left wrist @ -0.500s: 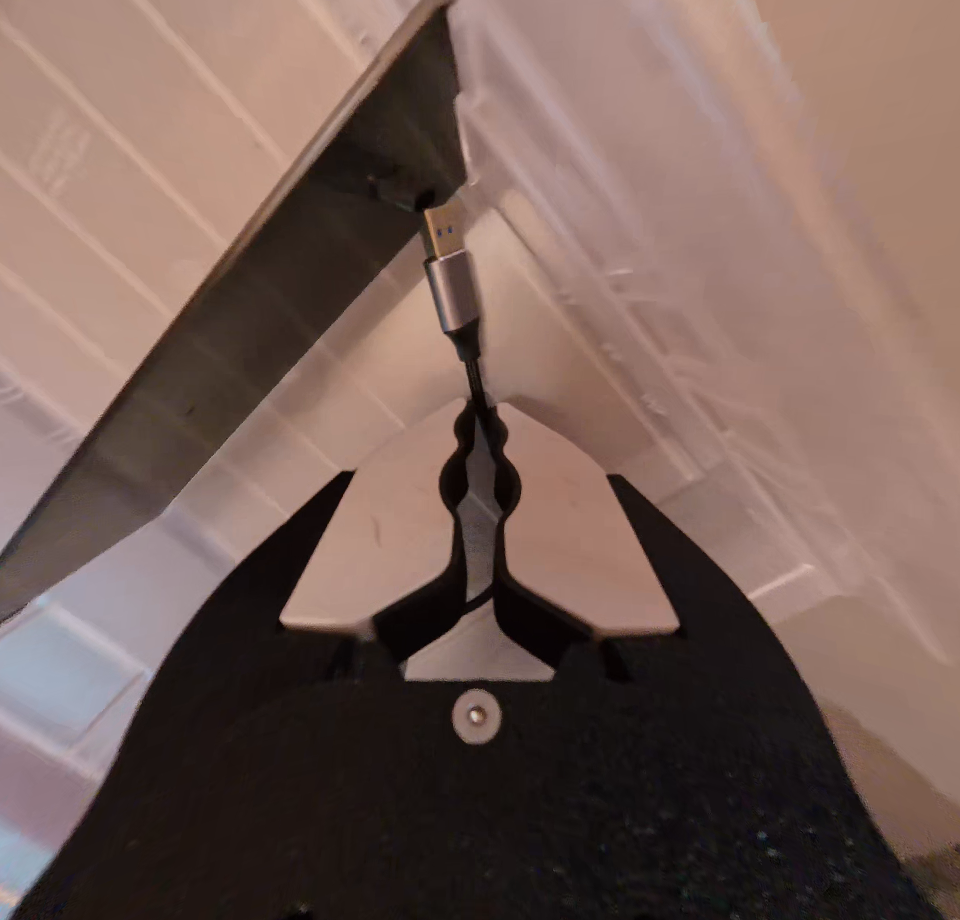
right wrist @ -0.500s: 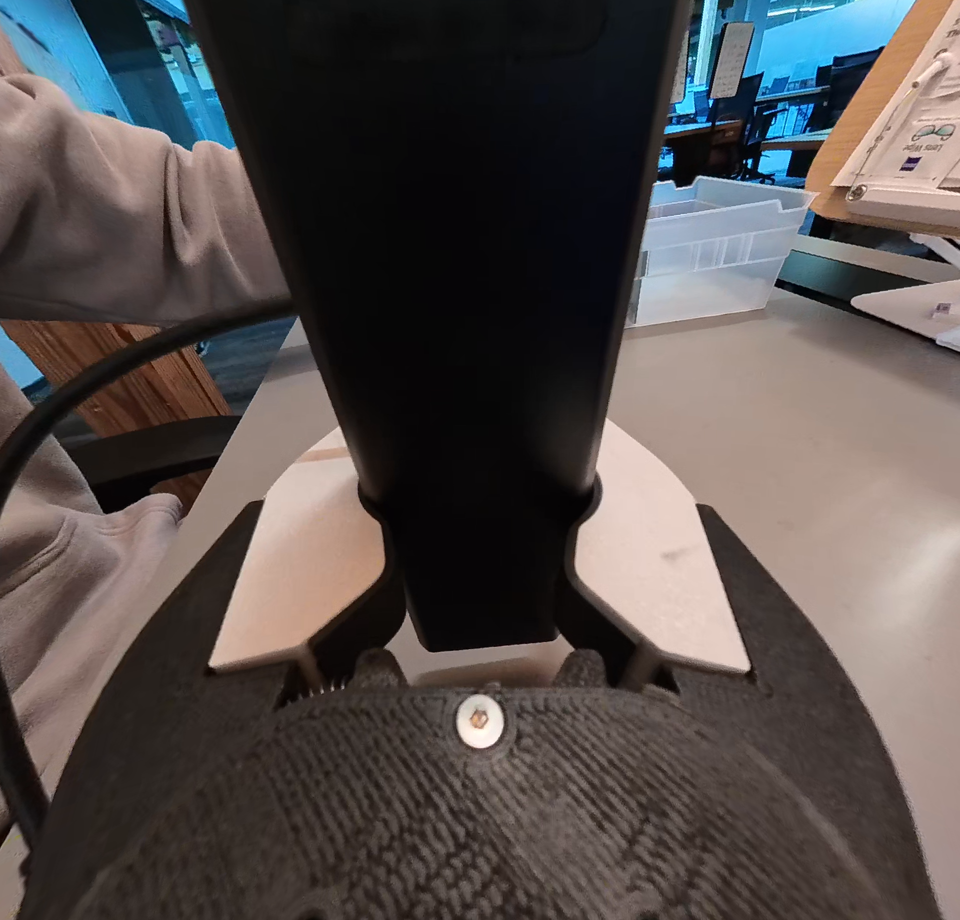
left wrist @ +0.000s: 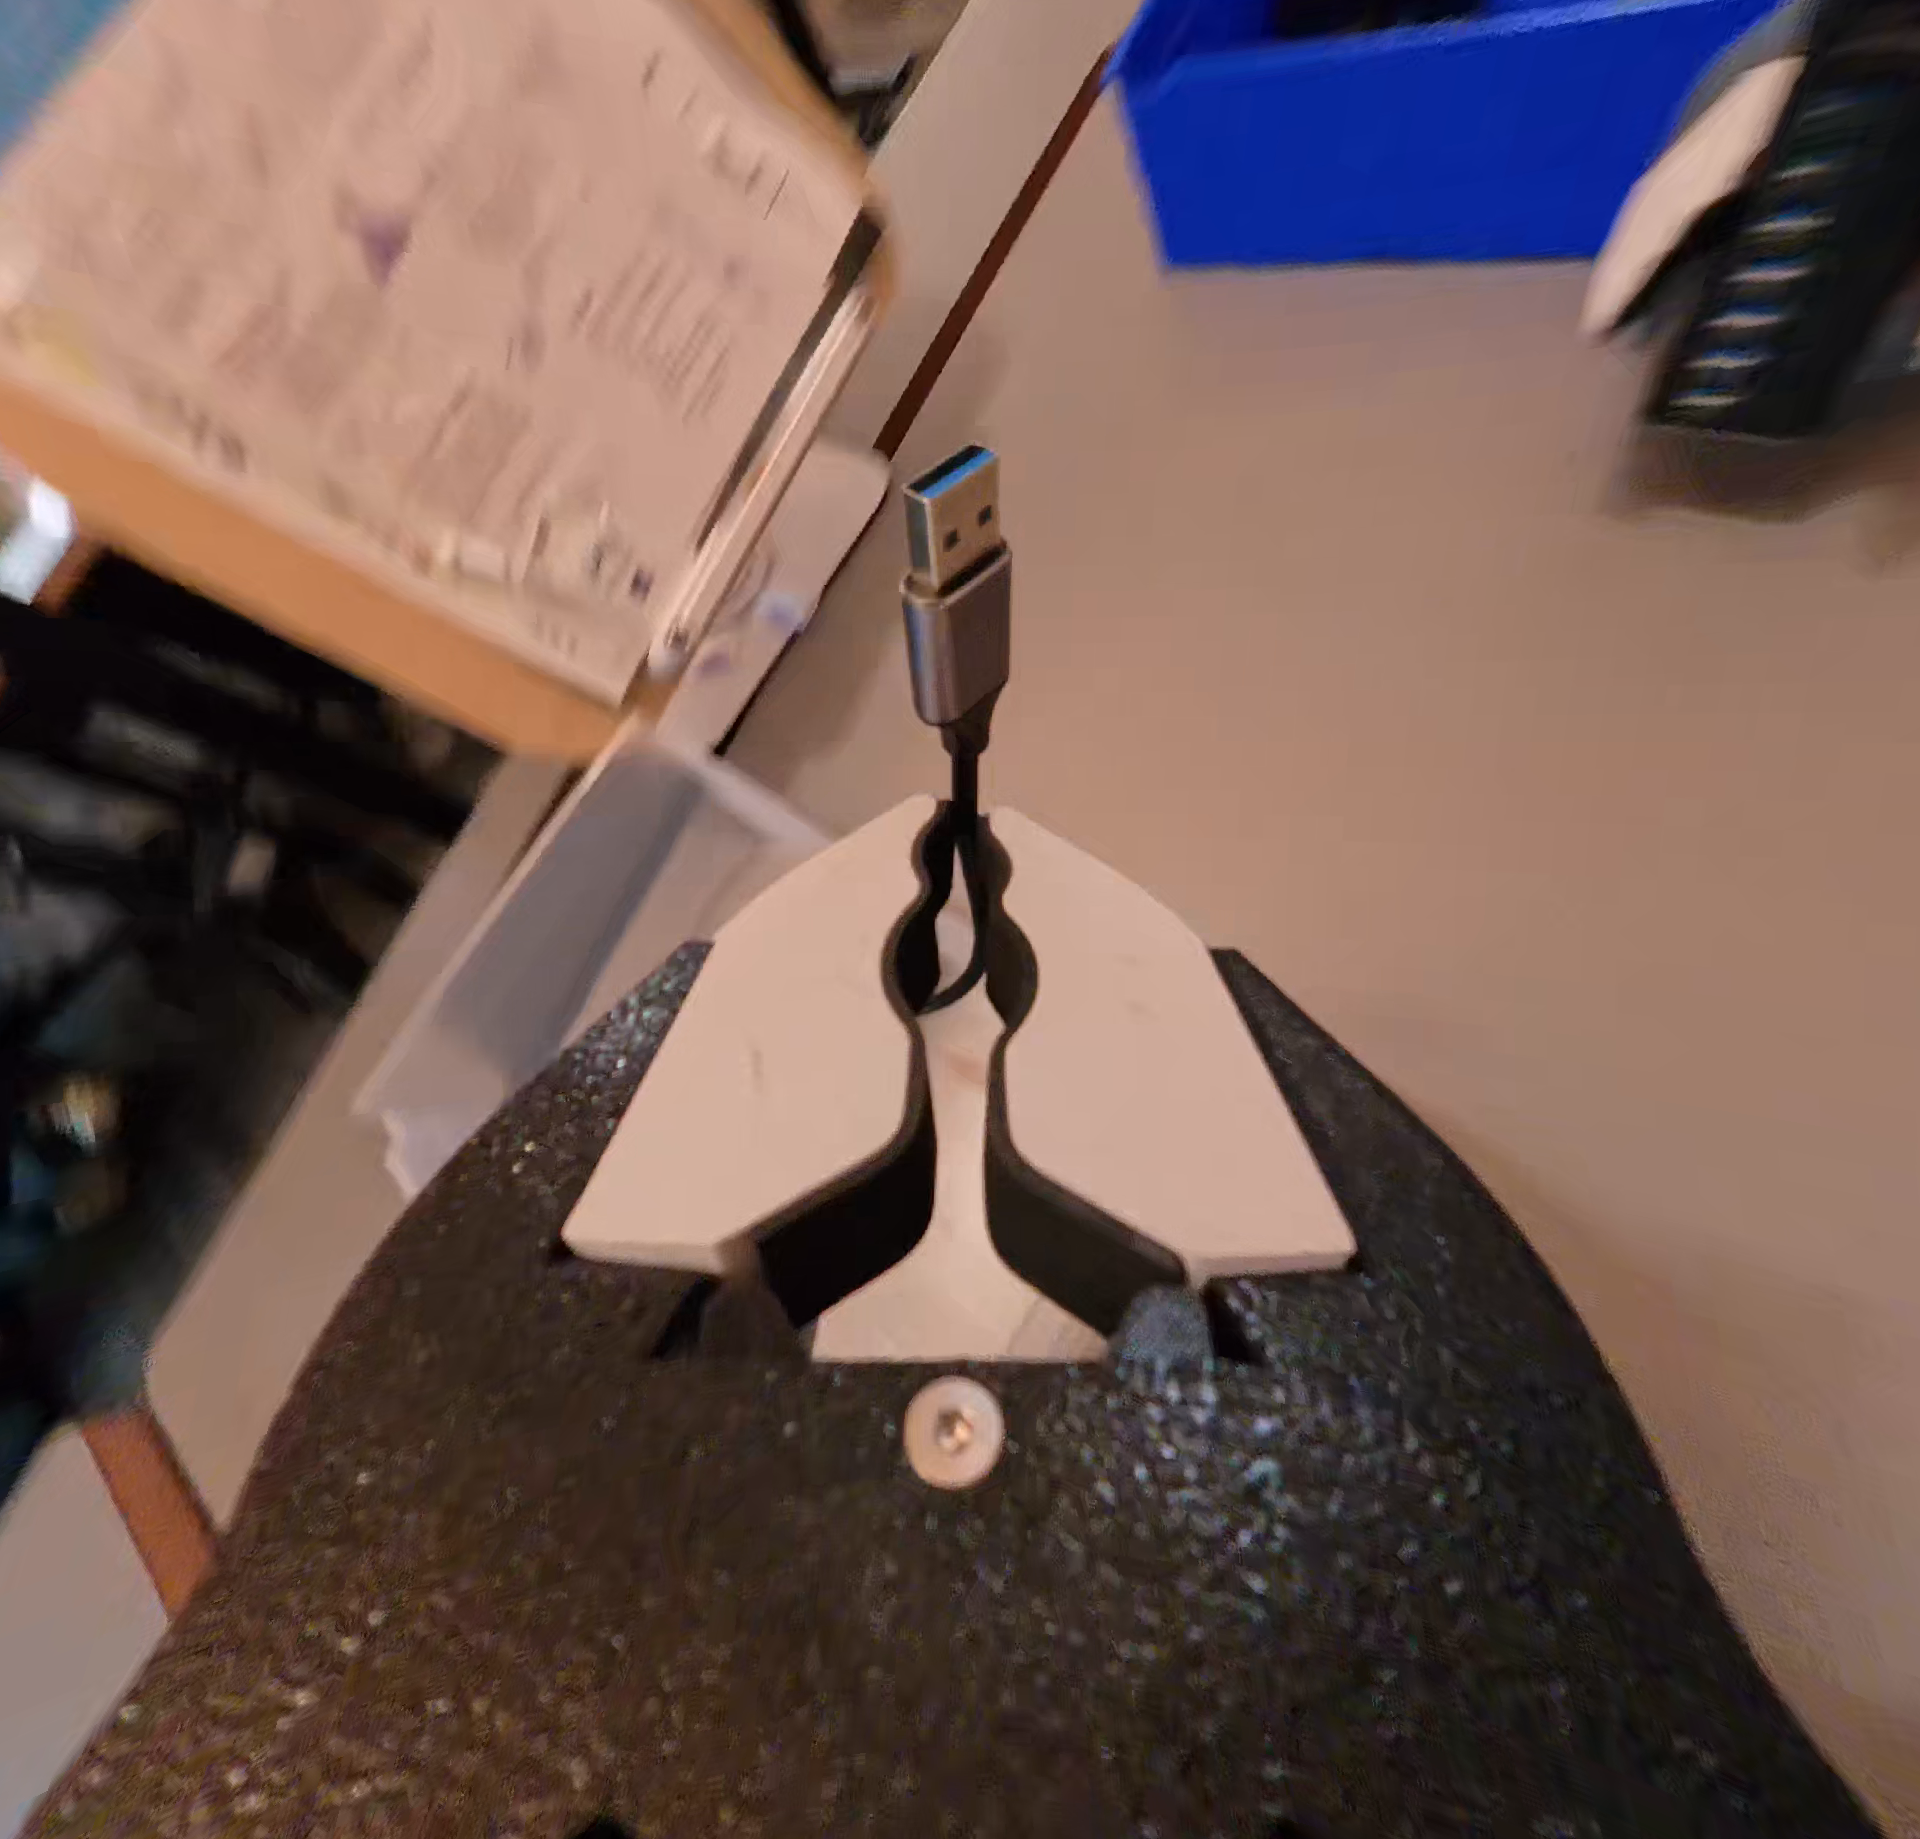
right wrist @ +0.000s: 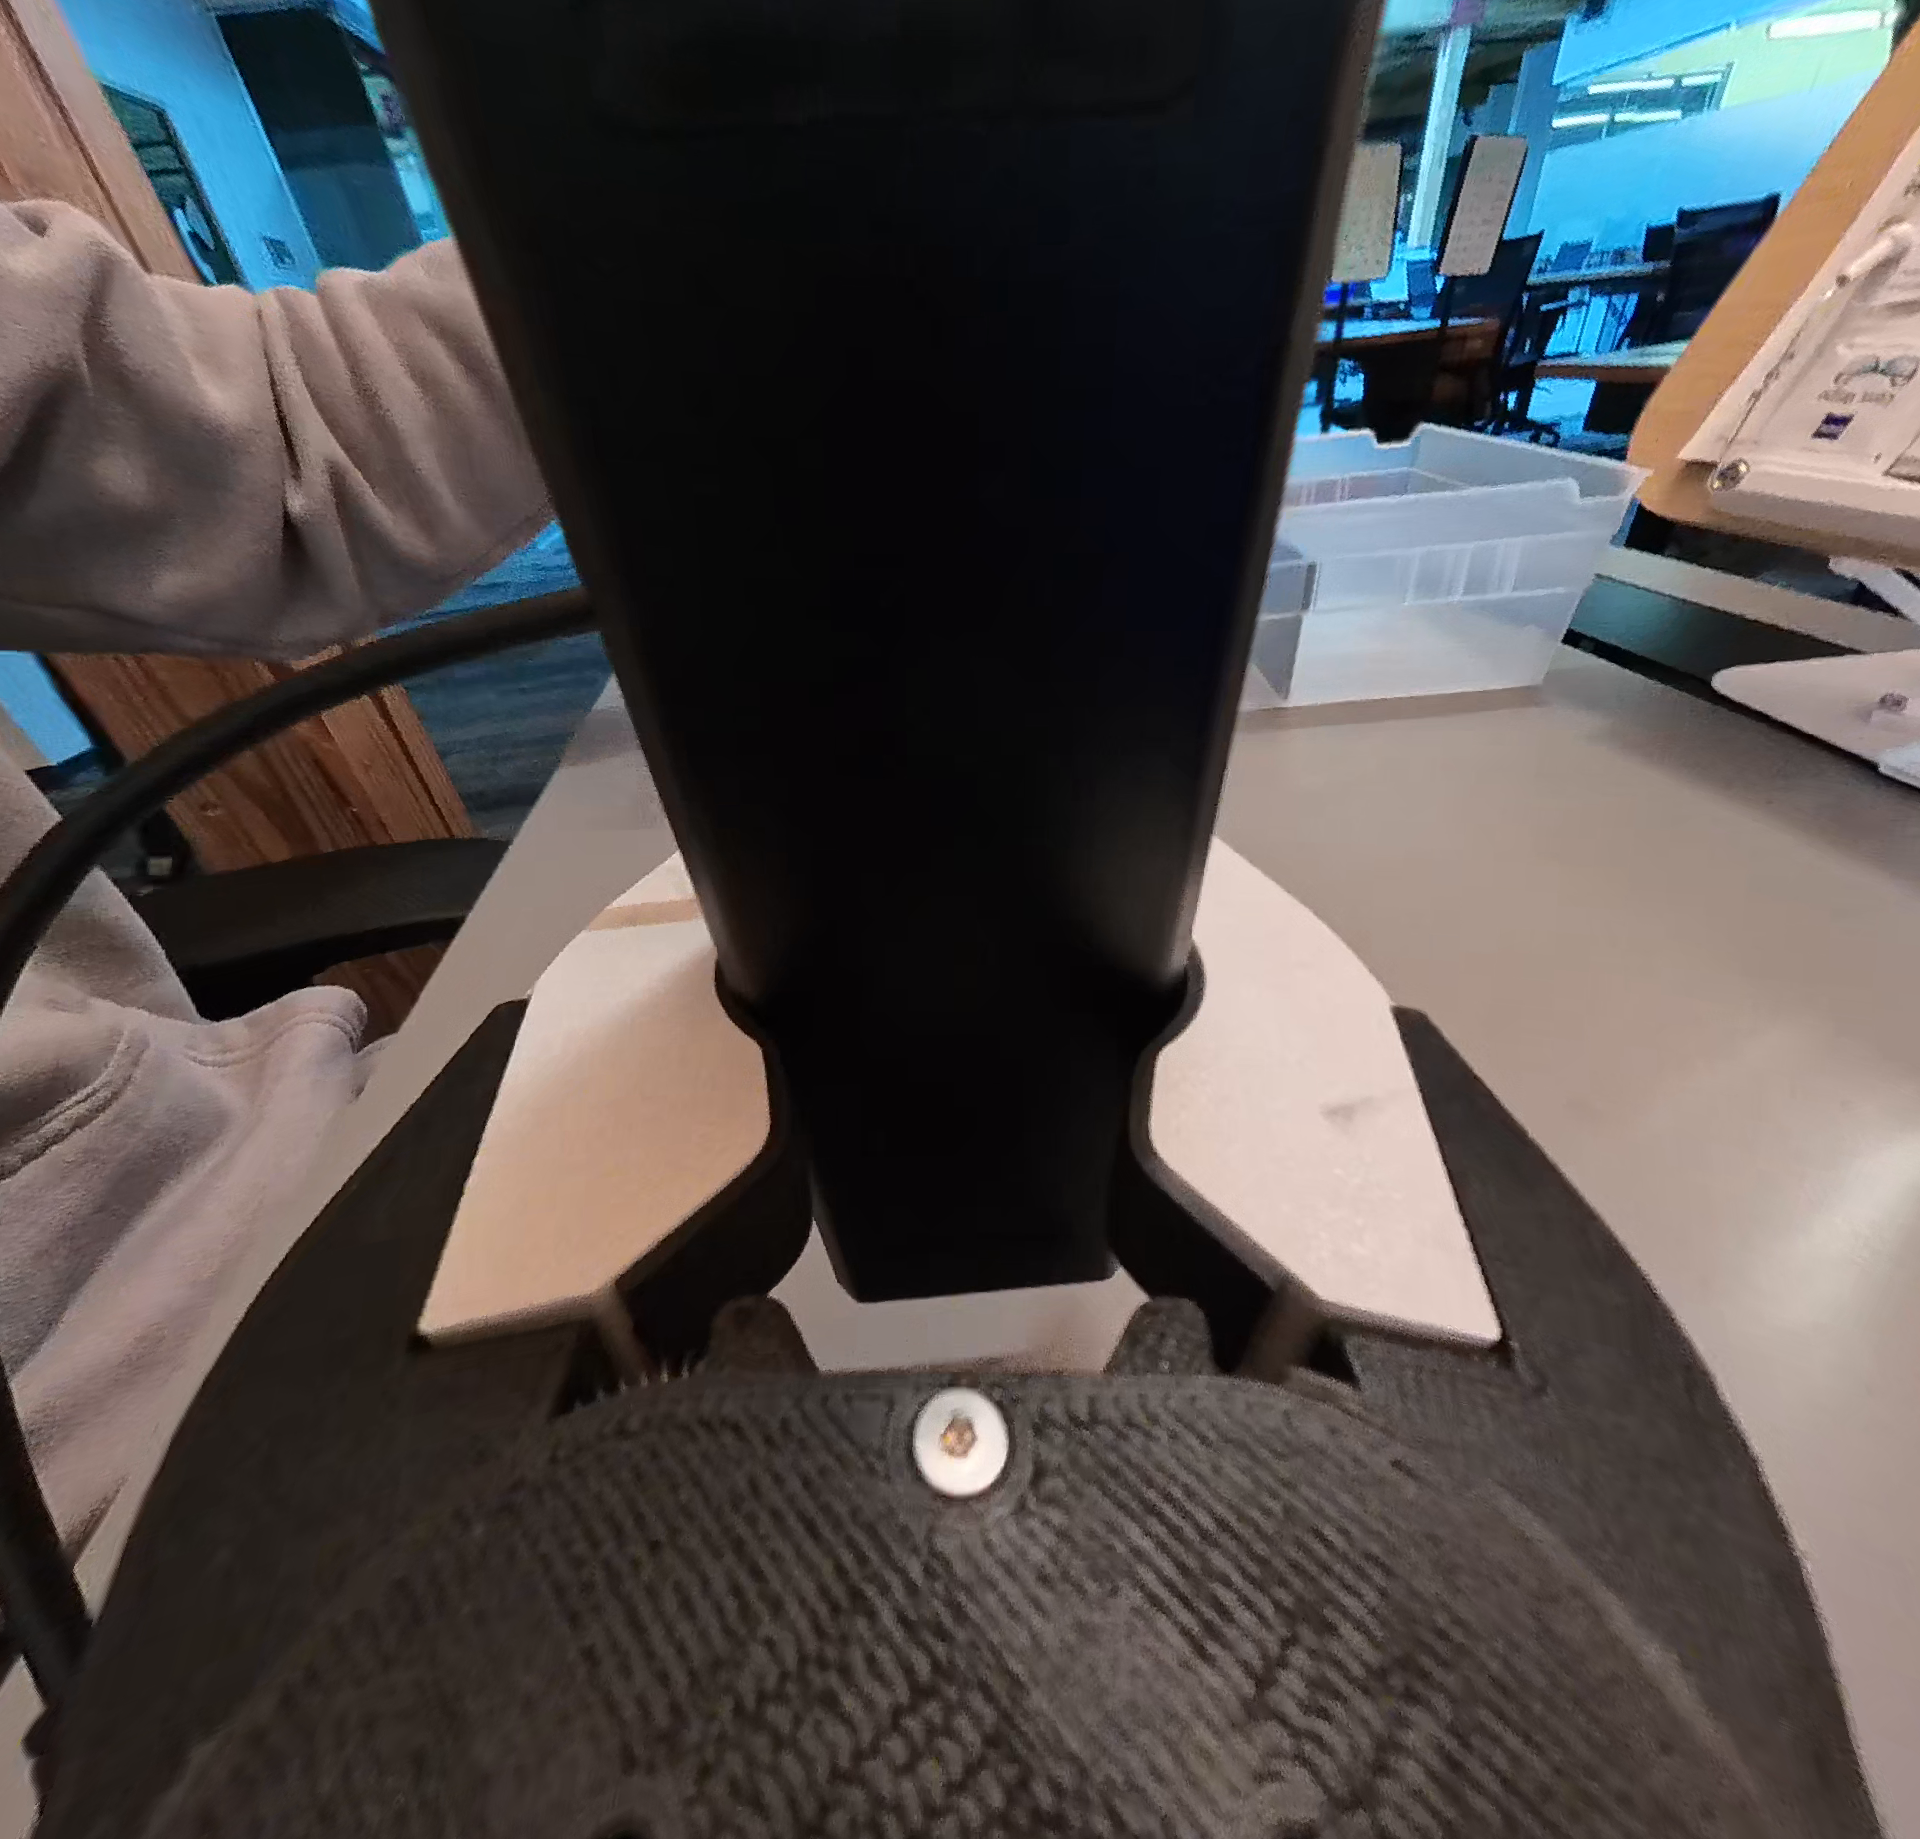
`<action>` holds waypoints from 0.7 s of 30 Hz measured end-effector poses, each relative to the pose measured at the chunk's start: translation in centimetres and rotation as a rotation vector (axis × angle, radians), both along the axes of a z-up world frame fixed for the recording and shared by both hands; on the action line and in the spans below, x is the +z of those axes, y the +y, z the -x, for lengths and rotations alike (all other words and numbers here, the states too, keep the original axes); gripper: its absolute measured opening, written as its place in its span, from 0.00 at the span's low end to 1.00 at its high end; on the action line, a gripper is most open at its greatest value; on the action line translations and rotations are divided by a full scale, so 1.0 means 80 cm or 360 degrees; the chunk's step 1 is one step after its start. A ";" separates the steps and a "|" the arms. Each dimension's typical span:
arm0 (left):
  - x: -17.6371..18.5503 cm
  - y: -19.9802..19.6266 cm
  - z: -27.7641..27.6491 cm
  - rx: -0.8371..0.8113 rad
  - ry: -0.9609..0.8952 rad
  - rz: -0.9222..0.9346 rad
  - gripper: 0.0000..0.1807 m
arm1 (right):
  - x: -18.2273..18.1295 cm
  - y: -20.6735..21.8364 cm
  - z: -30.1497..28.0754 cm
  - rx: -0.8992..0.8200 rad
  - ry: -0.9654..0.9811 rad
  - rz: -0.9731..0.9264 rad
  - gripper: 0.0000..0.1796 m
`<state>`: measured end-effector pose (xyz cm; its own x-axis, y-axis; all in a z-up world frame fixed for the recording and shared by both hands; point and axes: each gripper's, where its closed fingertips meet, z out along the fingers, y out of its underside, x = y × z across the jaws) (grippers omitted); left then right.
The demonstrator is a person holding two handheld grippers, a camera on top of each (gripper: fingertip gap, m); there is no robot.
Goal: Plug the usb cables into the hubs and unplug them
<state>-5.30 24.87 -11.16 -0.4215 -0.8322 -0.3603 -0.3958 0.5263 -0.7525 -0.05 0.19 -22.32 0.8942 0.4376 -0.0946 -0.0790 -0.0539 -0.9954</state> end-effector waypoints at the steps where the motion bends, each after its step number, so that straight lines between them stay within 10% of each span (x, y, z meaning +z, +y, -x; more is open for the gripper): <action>1: 0.009 -0.018 0.004 -0.0075 -0.0026 -0.0028 0.02 | 0.002 0.000 0.001 -0.0002 -0.0005 -0.0012 0.41; 12: -0.028 -0.161 0.039 -0.0623 0.0372 -0.0150 0.02 | 0.018 -0.015 0.005 0.0048 0.0029 -0.0131 0.41; 21: -0.076 -0.205 0.057 -0.0562 0.0632 -0.0269 0.02 | 0.077 -0.069 0.024 0.0384 0.0242 -0.0490 0.41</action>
